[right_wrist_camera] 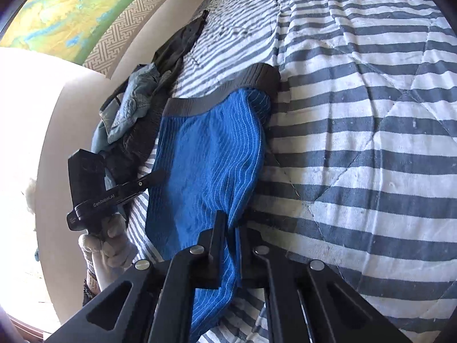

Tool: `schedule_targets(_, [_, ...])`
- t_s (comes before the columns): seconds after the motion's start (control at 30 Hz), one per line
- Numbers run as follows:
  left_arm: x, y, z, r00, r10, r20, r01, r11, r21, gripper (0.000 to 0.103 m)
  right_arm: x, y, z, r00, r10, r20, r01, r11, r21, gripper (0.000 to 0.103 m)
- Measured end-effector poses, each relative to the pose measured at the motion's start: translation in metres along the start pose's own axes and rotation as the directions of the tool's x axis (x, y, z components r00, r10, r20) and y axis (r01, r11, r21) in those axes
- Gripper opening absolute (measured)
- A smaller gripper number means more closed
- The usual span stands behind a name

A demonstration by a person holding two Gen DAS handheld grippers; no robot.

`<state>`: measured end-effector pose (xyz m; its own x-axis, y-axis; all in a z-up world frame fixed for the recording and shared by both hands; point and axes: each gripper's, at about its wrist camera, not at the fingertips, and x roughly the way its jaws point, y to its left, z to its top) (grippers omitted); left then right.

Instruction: Fold small clothes

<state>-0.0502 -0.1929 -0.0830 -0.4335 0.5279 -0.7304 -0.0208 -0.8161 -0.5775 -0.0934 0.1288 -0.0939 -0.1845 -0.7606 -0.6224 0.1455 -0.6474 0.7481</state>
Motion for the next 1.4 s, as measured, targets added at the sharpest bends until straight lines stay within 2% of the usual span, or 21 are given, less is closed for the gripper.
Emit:
schedule_targets(0.17, [-0.05, -0.025, -0.01, 0.985, -0.151, 0.083, 0.151, 0.988, 0.005, 0.003, -0.052, 0.01, -0.004, 0.99, 0.082, 0.117, -0.082, 0.997, -0.007, 0.003])
schedule_targets(0.33, [-0.083, -0.07, -0.041, 0.968, -0.226, 0.107, 0.22, 0.974, 0.059, 0.003, -0.113, 0.037, -0.017, 0.971, 0.123, 0.206, -0.111, 0.992, -0.066, 0.003])
schedule_targets(0.43, [-0.095, -0.089, -0.068, 0.966, -0.243, 0.085, 0.238, 0.969, 0.073, 0.003, -0.147, 0.055, -0.035, 0.965, 0.113, 0.236, -0.088, 0.99, -0.112, 0.003])
schedule_targets(0.6, [-0.093, -0.102, -0.103, 0.961, -0.275, -0.015, 0.275, 0.961, 0.016, 0.004, -0.189, 0.065, -0.076, 0.963, 0.087, 0.254, -0.055, 0.99, -0.132, 0.003])
schedule_targets(0.67, [-0.082, -0.098, -0.104, 0.964, -0.261, -0.048, 0.261, 0.965, -0.016, 0.003, -0.193, 0.061, -0.086, 0.966, 0.067, 0.25, -0.038, 0.993, -0.116, 0.003])
schedule_targets(0.77, [-0.047, -0.084, -0.083, 0.972, -0.217, -0.087, 0.21, 0.974, -0.081, 0.003, -0.179, 0.043, -0.084, 0.973, 0.008, 0.23, 0.012, 0.996, -0.084, 0.003])
schedule_targets(0.93, [0.015, -0.058, -0.035, 0.978, -0.176, -0.115, 0.155, 0.973, -0.172, 0.003, -0.136, -0.015, -0.037, 0.984, -0.027, 0.178, 0.015, 0.997, 0.071, 0.003])
schedule_targets(1.1, [0.061, -0.041, -0.006, 0.982, -0.109, -0.152, 0.077, 0.977, -0.2, 0.004, -0.108, -0.061, 0.014, 0.985, -0.066, 0.159, 0.032, 0.978, 0.208, 0.001])
schedule_targets(1.2, [0.079, -0.034, 0.002, 0.978, -0.094, -0.185, 0.055, 0.977, -0.204, 0.006, -0.097, -0.072, 0.028, 0.987, -0.096, 0.131, 0.066, 0.975, 0.214, 0.001])
schedule_targets(1.3, [0.079, -0.036, 0.007, 0.974, -0.1, -0.201, 0.061, 0.979, -0.194, 0.008, -0.088, -0.069, 0.029, 0.986, -0.138, 0.09, 0.12, 0.977, 0.176, 0.004])
schedule_targets(1.37, [0.069, -0.038, 0.011, 0.982, -0.073, -0.173, 0.043, 0.984, -0.172, 0.018, -0.092, -0.067, 0.028, 0.986, -0.146, 0.086, 0.131, 0.979, 0.154, 0.005])
schedule_targets(1.4, [0.062, -0.039, 0.013, 0.987, -0.053, -0.152, 0.029, 0.987, -0.156, 0.031, -0.098, -0.067, 0.027, 0.982, -0.161, 0.095, 0.146, 0.979, 0.145, 0.005])
